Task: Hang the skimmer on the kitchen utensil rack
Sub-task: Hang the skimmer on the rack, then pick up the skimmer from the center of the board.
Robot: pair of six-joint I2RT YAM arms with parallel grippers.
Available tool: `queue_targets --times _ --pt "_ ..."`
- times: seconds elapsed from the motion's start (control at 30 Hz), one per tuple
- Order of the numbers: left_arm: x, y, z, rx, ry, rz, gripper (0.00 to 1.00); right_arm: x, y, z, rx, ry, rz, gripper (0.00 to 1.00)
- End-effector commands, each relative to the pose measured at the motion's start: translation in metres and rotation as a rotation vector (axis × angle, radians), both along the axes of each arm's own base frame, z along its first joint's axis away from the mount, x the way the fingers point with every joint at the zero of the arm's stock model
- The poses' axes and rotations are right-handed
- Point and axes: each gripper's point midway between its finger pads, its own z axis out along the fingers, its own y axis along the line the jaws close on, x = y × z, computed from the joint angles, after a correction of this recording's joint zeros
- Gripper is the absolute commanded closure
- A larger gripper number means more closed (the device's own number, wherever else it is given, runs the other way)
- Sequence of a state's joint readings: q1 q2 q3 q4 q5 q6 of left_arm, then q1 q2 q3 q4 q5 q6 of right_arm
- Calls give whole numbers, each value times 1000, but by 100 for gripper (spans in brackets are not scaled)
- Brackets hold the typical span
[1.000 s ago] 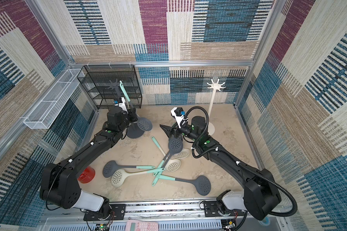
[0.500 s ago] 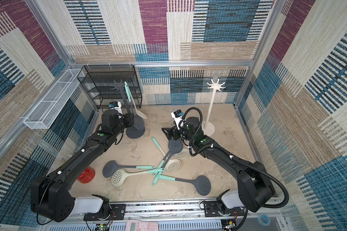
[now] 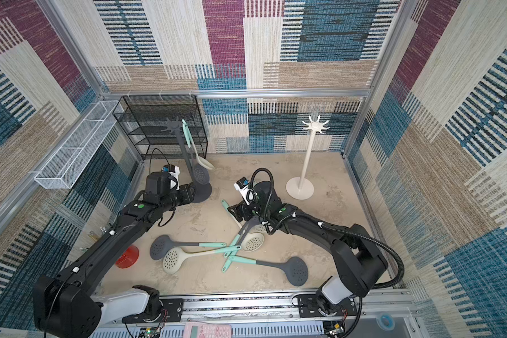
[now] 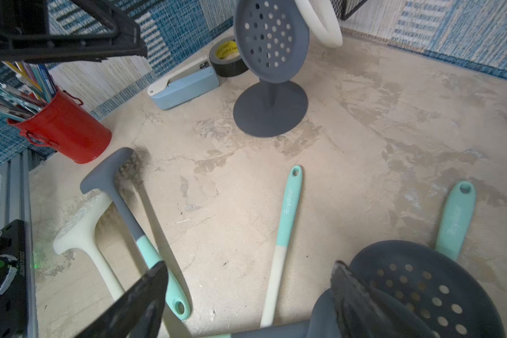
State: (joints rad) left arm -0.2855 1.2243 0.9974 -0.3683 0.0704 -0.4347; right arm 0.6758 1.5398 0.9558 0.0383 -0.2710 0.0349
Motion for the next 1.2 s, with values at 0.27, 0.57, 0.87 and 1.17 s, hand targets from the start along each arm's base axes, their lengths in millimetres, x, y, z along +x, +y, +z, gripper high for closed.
queue_targets --times 0.27,0.57,0.87,1.17 --pt "-56 -6 -35 0 159 -138 53 -8 20 -31 -139 19 18 15" --pt "-77 -11 -43 -20 181 -197 52 -12 20 -61 -231 66 -17 17" --pt "-90 -18 -44 -36 182 -271 51 -26 24 -75 -259 115 5 23" --pt "-100 -25 -47 -69 190 -323 49 -71 25 -88 -335 118 118 26"
